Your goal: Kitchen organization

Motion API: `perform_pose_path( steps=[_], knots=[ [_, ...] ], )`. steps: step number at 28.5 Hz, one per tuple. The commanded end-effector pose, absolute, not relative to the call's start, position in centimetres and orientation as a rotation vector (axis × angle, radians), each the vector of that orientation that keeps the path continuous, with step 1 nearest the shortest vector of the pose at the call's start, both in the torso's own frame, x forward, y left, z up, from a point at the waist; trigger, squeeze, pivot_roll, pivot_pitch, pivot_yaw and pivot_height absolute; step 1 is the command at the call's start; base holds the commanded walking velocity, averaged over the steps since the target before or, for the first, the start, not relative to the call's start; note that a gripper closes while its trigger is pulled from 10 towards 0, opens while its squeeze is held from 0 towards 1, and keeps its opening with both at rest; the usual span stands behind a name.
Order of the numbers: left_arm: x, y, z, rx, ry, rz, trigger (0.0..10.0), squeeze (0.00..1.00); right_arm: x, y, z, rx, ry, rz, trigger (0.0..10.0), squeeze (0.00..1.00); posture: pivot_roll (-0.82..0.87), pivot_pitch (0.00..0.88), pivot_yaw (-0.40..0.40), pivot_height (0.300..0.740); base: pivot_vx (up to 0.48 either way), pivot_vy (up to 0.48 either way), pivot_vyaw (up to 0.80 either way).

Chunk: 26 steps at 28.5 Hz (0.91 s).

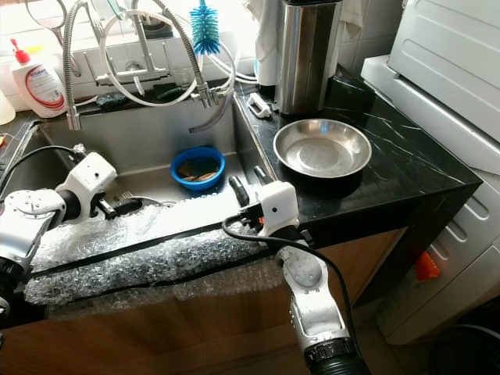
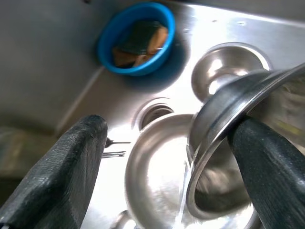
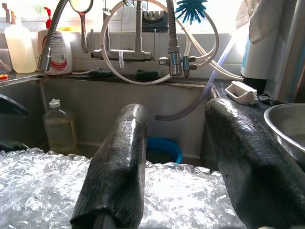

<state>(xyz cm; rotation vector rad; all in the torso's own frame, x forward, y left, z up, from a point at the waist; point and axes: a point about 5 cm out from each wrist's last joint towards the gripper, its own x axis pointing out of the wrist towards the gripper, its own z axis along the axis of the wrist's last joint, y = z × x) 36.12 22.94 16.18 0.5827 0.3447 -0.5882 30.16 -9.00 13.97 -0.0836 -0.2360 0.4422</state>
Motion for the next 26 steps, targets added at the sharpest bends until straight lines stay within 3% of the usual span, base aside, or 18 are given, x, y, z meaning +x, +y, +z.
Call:
perform_pose_path(
  steps=[1,16,18,20,26],
  knots=[
    [36.3,22.7,16.1,0.602,0.361,-0.626,10.0,0.0,30.3,-8.6,14.0,-0.075,-0.234,0.461,10.0,0.0,-0.07,0.0,0.077,0.74,0.0,0.0,0.0],
    [35.5,23.5,17.0,0.516,0.341,-0.875,10.0,0.0,30.2,-8.1,14.0,-0.076,-0.234,0.51,10.0,0.0,-0.08,0.0,0.078,0.74,0.0,0.0,0.0],
    [35.8,23.9,17.7,0.513,0.308,-0.831,10.0,0.0,30.3,-8.1,14.0,-0.075,-0.235,0.509,10.0,0.0,-0.08,0.0,0.081,0.74,0.0,0.0,0.0],
    [37.0,24.8,20.5,0.416,0.094,-0.632,10.0,0.0,30.2,-8.3,14.0,-0.073,-0.237,0.49,10.0,0.0,-0.08,0.0,0.081,0.74,0.0,0.0,0.0],
    [37.4,26.7,23.2,0.299,-0.174,-0.282,10.0,0.0,30.3,-8.5,14.0,-0.071,-0.24,0.477,10.0,0.0,-0.07,0.0,0.072,0.74,0.0,0.0,0.0]
  ],
)
